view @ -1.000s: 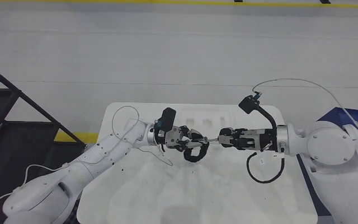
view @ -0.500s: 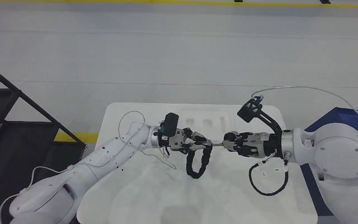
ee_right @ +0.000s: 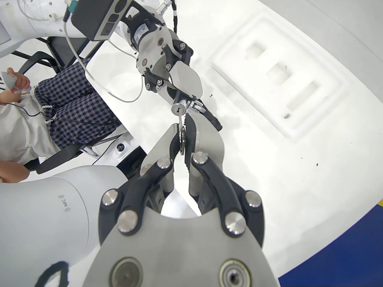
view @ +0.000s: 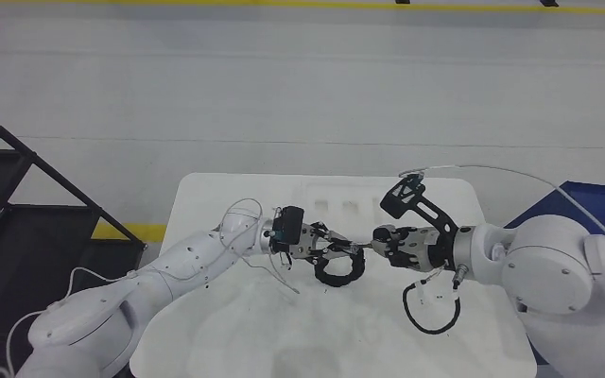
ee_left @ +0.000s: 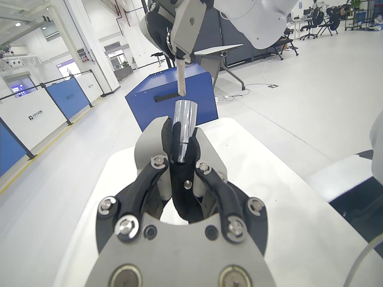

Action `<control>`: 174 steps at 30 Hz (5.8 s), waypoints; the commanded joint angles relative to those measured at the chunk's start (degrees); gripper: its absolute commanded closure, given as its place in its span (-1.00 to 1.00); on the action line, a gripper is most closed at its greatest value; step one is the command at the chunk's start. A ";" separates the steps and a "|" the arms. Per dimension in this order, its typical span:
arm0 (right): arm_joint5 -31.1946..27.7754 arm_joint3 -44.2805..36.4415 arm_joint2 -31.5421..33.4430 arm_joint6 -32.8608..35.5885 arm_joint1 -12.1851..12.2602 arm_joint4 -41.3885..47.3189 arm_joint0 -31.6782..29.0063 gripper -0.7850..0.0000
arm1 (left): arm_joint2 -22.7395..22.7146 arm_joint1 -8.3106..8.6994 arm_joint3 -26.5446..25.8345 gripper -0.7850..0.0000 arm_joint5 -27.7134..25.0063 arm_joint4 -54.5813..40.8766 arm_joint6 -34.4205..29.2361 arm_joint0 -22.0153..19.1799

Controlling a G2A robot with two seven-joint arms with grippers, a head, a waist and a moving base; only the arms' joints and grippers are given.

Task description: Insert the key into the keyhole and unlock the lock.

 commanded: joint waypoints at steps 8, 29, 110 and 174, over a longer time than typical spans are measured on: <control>0.11 -0.57 -1.29 -0.61 0.21 -1.14 0.36 1.00 | 2.93 0.12 1.54 1.00 2.74 -1.17 2.74 -1.23; 1.63 0.25 -3.21 -3.19 0.45 -1.90 0.94 1.00 | 2.93 0.67 0.22 1.00 0.16 -4.07 0.16 -1.19; 4.44 4.34 -9.40 -4.02 1.06 2.03 4.02 1.00 | 2.93 0.16 2.03 1.00 2.39 3.96 2.38 -3.87; -1.60 9.58 -9.91 -19.23 -0.14 2.25 6.69 -1.00 | 2.57 -0.54 3.58 1.00 -6.14 -13.57 -6.14 -0.76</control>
